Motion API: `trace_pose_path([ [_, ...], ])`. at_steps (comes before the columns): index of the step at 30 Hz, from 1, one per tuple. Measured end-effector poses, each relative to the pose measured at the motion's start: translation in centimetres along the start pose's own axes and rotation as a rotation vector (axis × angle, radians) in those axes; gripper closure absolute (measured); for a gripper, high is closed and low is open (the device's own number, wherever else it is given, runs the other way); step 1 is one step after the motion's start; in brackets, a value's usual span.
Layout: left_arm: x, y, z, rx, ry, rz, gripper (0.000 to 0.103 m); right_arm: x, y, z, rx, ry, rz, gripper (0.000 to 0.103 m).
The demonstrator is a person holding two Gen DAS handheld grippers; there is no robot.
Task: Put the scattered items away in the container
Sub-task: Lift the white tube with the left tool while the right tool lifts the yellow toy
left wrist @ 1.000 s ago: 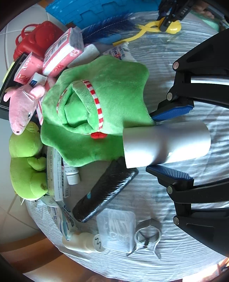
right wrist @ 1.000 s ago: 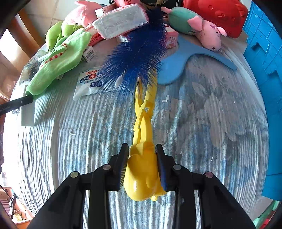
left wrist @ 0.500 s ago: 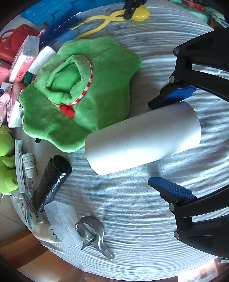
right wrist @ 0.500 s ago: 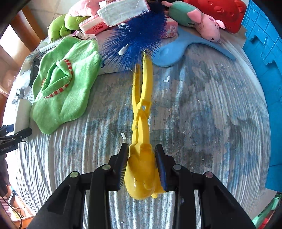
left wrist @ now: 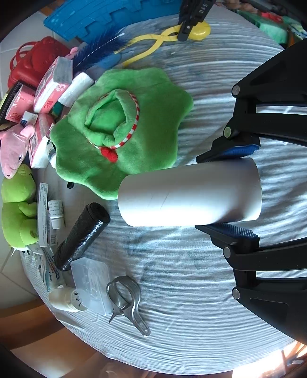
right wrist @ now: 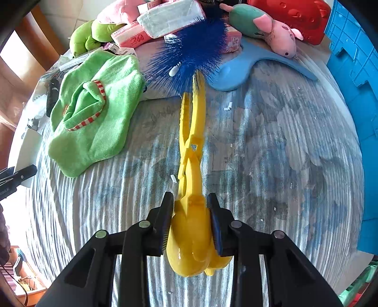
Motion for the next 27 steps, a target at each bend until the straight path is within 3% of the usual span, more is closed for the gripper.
trace_pose_path([
  [5,2.3,0.3,-0.7,0.008,0.017,0.032,0.057,2.6,0.7,-0.1,0.011,-0.023,0.014,0.076],
  [12,4.3,-4.2,0.2,0.006,0.043,0.083,0.057,6.1,1.2,-0.9,0.0,-0.041,0.038,0.076],
  [27,10.3,-5.4,0.1,-0.003,0.063,0.17,0.057,15.4,1.8,-2.4,0.018,-0.063,0.157,0.076],
])
Point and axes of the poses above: each gripper's, at about its wrist camera, not at the fingertips, and x roughly against the way its jaws point, z to its right, y to its underside, the point moved 5 cm from there along -x, roughly the way its jaws point, and after that the axes turned 9 degrees about -x, right-handed, at the moved point
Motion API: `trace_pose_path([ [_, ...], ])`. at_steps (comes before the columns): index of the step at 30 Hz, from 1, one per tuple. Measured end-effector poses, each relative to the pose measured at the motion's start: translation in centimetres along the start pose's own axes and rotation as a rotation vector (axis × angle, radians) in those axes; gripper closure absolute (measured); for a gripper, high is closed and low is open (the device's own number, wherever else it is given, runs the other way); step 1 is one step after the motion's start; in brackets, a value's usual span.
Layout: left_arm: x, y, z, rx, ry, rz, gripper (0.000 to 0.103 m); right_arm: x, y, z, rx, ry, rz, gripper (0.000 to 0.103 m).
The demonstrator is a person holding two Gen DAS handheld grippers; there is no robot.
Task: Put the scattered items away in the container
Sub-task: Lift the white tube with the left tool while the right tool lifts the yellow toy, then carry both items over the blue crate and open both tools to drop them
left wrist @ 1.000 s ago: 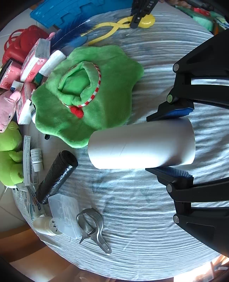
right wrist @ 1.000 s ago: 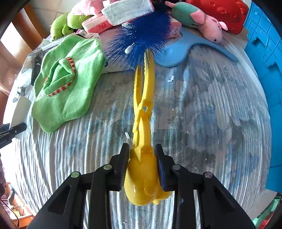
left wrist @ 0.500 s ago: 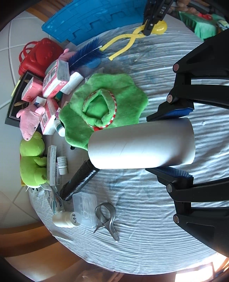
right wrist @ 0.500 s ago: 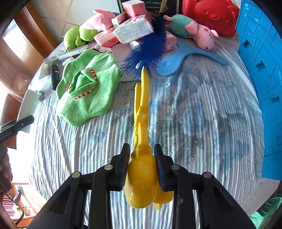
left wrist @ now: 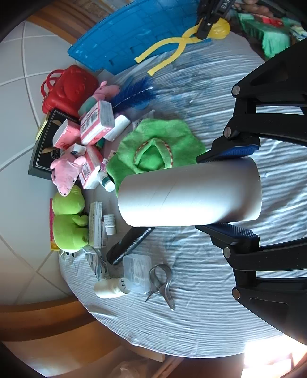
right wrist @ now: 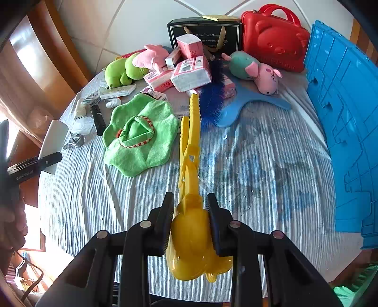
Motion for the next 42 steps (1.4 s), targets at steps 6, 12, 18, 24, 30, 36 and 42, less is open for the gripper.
trace_pose_path([
  [6,3.4,-2.0,0.3,0.017,-0.016,0.05,0.057,3.4,-2.0,-0.8,0.036,-0.016,0.073,0.076],
  [12,6.7,-4.6,2.2,0.013,-0.042,0.116,0.057,6.9,-4.2,-0.5,0.065,-0.064,0.152,0.076],
  [18,9.3,-7.4,5.7,0.021,-0.072,0.175,0.057,10.3,-6.3,1.7,0.106,-0.111,0.216,0.076],
  [24,10.8,-10.4,10.8,0.029,-0.088,0.22,0.057,13.4,-8.7,5.5,0.155,-0.141,0.262,0.076],
  [30,11.5,-13.6,17.0,0.013,-0.086,0.262,0.057,16.2,-10.8,10.1,0.176,-0.156,0.315,0.076],
  [36,11.8,-16.4,23.4,-0.031,-0.067,0.29,0.057,18.6,-11.8,14.2,0.176,-0.169,0.36,0.076],
  [42,11.8,-18.7,29.3,-0.097,-0.052,0.307,0.057,20.8,-12.2,18.5,0.134,-0.175,0.4,0.076],
])
Point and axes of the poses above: each gripper's, at about its wrist camera, not at the fingertips, and x roughly against the way its jaws point, z to its right, y to its underside, the point moved 5 cm from there along -x, roughly the way its jaws point, and after that the axes turned 9 degrees about -x, right-handed, at the moved point
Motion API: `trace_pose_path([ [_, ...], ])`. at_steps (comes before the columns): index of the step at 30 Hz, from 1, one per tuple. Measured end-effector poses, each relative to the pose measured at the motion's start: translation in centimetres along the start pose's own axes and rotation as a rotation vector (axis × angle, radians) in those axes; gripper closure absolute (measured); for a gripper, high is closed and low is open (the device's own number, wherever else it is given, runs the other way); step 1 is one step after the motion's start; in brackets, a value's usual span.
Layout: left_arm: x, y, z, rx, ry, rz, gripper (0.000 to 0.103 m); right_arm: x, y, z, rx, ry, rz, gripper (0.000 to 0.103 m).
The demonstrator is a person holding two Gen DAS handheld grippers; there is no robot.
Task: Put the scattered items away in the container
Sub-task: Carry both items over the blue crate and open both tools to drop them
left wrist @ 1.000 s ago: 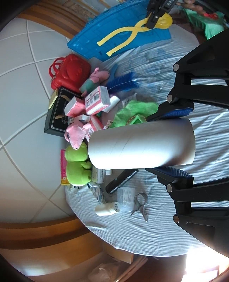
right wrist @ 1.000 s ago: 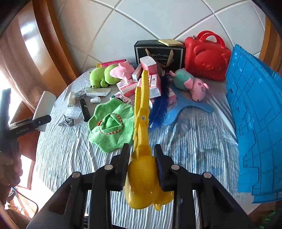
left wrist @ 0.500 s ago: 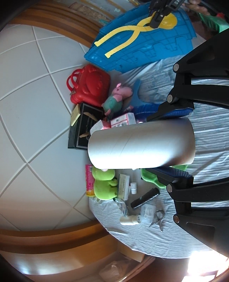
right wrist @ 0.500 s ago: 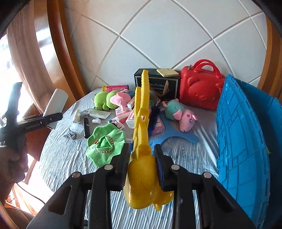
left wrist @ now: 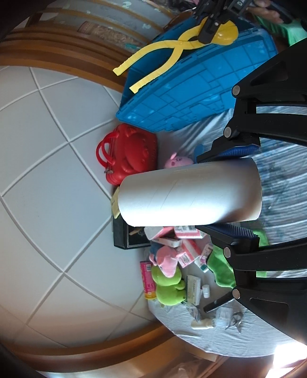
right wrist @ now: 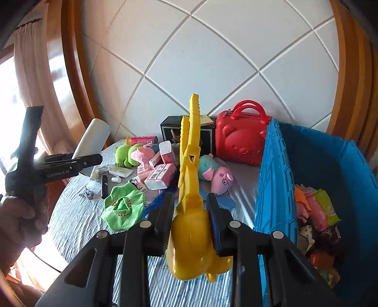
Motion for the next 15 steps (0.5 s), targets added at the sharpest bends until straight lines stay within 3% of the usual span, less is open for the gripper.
trace_pose_path([
  [7,-0.4,-3.7,7.4,-0.101,0.063,0.012,0.057,3.1,-0.7,5.5,-0.07,0.042,0.055,0.076],
  [15,-0.6,-7.5,18.2,-0.242,0.187,0.048,0.057,6.6,-0.1,13.9,-0.182,0.141,0.097,0.076],
])
Point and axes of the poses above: each gripper's, at about its wrist camera, not at the fingertips, and x roughly against the way its jaws point, z to its right, y to its underside, the point moved 5 cm from there along -x, roughly the way its jaws point, and after that the axes turned 9 degrees about -x, right-handed, at the moved point
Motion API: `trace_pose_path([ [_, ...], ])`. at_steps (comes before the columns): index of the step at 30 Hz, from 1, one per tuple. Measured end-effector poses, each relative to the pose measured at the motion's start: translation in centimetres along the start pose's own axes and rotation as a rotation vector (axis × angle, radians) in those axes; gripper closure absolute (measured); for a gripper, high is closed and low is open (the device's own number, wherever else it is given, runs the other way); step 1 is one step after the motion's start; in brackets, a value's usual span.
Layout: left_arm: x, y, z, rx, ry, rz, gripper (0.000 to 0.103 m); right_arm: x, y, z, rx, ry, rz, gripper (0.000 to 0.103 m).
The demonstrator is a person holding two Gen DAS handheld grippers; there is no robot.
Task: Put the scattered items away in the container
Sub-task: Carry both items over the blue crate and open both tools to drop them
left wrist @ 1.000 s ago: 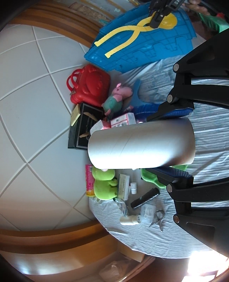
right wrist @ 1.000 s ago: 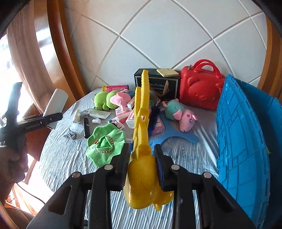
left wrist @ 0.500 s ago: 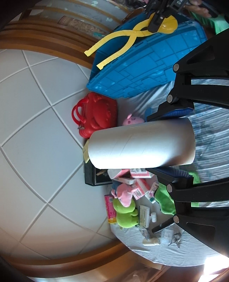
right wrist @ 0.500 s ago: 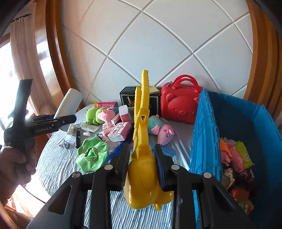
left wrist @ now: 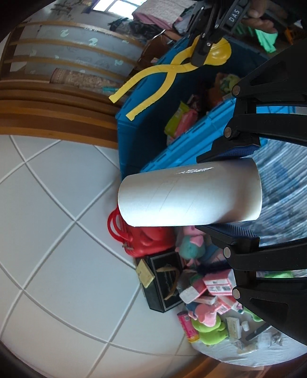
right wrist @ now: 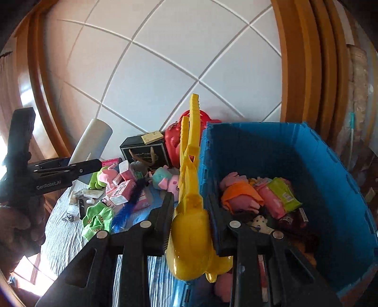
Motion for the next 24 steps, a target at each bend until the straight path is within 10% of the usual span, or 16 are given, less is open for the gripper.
trace_pose_path([
  [24,-9.0,-9.5,19.5,-0.217,0.279,-0.005,0.057,2.9,-0.7,16.9,-0.176,0.237,0.021,0.076],
])
Point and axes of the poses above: each gripper's, at about its wrist camera, not at the fingertips, and x roughly against the way its jaws point, z to its right, y to its underside, the point moved 5 cm from there along -x, roughly the way its jaws point, and after that the axes turned 9 degrees about -x, right-handed, at the moved point
